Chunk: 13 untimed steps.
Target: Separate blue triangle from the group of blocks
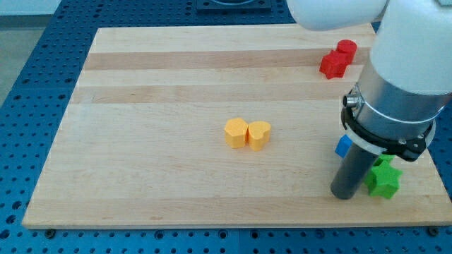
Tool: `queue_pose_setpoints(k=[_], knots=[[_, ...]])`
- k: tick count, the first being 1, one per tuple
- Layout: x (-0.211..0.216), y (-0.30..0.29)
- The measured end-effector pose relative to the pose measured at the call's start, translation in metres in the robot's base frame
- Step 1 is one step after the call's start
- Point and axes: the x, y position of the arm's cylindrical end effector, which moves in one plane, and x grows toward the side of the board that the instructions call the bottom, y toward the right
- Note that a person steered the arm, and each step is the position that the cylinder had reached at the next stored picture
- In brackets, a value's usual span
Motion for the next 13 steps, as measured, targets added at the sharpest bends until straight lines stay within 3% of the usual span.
queue_pose_setpoints(k=[1, 2, 4, 5, 6, 7, 8, 9, 11, 13], knots=[[0.000, 0.000], [-0.043, 0.000], [-0.051, 0.000], [0.031, -0.026], [0.036, -0.028], [0.034, 0.039], [0.032, 0.049], [0.018, 0.048], [-0.071, 0.046], [-0.071, 0.046]])
